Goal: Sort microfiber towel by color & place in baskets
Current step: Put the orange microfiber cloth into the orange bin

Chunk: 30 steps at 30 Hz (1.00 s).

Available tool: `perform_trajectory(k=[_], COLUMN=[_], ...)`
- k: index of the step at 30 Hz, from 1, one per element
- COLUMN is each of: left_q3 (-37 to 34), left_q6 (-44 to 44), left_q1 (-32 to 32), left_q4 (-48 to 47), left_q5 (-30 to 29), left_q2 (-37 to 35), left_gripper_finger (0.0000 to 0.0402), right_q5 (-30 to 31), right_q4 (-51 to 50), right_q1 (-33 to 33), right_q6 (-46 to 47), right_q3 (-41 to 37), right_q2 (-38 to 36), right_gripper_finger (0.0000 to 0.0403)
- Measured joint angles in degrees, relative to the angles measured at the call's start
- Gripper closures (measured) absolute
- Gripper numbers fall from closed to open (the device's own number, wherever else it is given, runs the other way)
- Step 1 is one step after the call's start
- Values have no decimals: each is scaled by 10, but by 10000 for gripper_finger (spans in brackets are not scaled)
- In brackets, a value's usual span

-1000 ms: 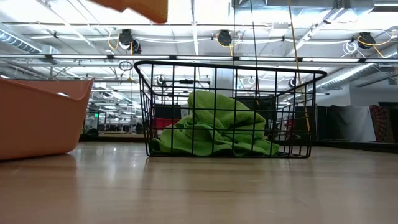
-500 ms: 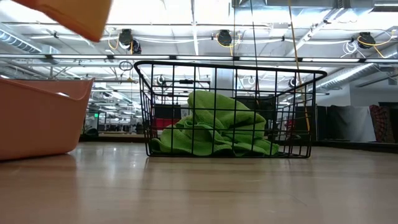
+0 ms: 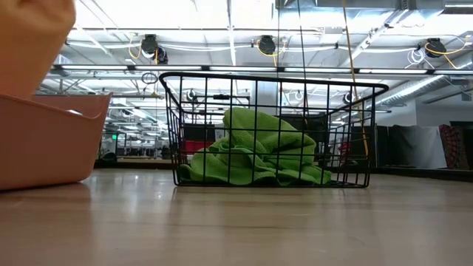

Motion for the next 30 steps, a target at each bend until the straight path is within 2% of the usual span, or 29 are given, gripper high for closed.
perform_trajectory(k=[13, 21, 25, 30], left_q3=[-100, -101, -101, -101], left_q6=[-26, -14, 5, 4], left_q1=[-6, 12, 26, 39], left_q4=[72, 86, 87, 89], left_q5=[64, 79, 113, 134], left_q2=[54, 112, 150, 170], left_gripper_finger=[379, 379, 378, 355], right_q5=[0, 0, -7, -28], right_q4=[0, 0, 0, 0], right_q1=[0, 0, 0, 0], right_q6=[14, 13, 13, 13], right_q3=[0, 0, 0, 0], right_q2=[0, 0, 0, 0], right_gripper_finger=[138, 138, 138, 138])
